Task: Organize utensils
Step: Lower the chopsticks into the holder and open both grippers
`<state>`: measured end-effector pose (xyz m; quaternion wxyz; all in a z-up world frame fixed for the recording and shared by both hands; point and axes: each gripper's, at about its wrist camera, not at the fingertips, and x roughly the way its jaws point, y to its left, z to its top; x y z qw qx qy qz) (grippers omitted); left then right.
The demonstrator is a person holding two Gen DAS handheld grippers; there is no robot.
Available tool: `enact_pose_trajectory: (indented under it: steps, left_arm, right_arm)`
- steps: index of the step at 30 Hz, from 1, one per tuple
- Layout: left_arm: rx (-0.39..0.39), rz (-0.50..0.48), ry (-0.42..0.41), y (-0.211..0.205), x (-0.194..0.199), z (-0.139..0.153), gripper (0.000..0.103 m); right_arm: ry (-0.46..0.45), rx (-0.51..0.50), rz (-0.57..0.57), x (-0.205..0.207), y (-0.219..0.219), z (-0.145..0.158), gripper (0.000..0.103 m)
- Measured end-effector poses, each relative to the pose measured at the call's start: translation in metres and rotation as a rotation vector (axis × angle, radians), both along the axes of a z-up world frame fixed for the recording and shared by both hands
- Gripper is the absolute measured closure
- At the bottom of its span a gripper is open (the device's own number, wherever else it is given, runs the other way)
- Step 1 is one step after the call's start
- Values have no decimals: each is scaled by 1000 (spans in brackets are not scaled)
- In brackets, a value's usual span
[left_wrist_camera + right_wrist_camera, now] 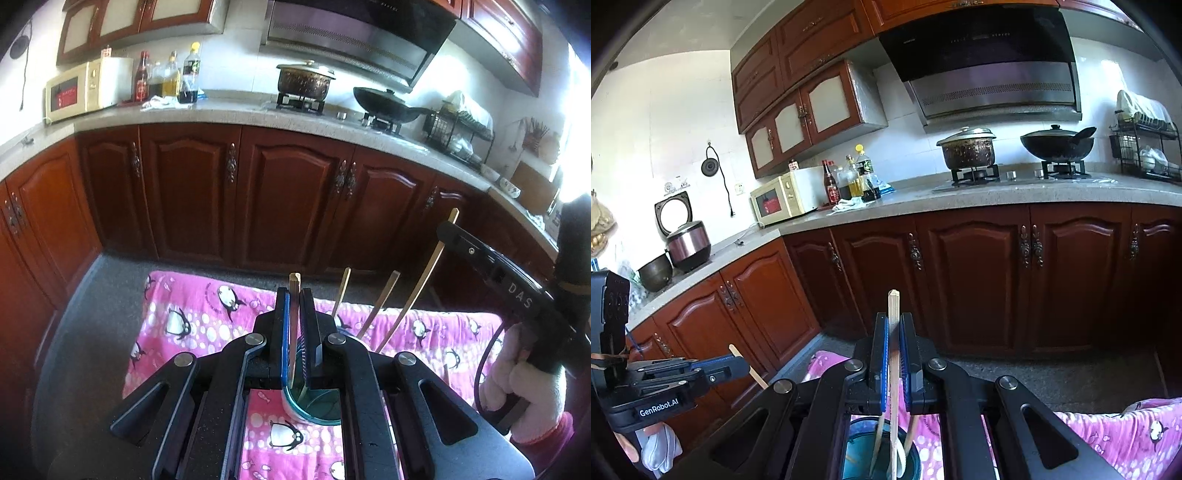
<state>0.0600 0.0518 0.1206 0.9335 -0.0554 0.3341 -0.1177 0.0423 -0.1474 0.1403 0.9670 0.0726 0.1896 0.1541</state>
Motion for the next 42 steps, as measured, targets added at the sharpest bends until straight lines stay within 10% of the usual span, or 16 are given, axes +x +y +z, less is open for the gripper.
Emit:
enact_pose_trajectory:
  steps: [23, 26, 42]
  left_arm:
    - [10, 16, 109, -14, 16, -48, 99]
    - [4, 20, 115, -14, 16, -49, 98]
    - [-2, -7, 105, -21, -4, -36, 69]
  right_arm:
    - [225, 39, 58, 2, -12, -74, 96]
    - [252, 56, 55, 5, -16, -77, 72]
    - [268, 57, 54, -18, -25, -78, 67]
